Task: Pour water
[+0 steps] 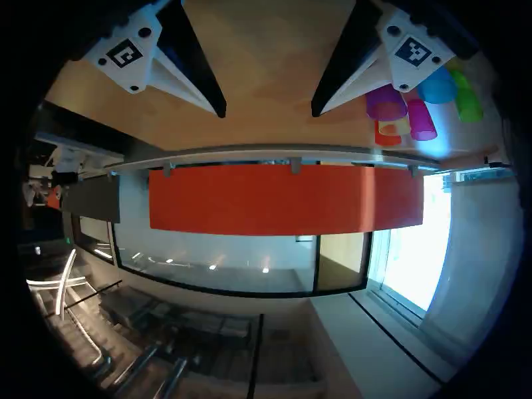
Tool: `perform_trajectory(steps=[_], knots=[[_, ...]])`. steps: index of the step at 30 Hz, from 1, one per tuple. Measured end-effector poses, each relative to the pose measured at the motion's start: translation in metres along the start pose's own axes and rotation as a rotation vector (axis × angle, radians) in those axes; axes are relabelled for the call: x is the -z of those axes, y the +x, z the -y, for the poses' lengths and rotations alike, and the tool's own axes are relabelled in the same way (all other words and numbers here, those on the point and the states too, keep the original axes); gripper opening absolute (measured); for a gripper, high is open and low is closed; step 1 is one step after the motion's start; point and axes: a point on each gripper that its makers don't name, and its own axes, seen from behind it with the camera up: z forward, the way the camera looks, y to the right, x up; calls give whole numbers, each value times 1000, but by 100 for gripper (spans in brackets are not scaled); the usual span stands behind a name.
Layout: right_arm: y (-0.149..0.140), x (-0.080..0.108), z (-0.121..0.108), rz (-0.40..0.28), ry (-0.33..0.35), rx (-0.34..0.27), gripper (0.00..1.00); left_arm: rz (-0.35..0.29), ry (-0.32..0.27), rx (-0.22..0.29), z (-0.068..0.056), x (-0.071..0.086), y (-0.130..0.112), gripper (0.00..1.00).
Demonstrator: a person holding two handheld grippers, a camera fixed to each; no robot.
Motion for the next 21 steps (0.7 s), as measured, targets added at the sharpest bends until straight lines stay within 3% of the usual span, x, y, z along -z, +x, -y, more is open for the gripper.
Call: perform_trajectory(steps=[21], knots=[[0,-1,0,0,0,0,99,0,1,0,0,3,1,92]])
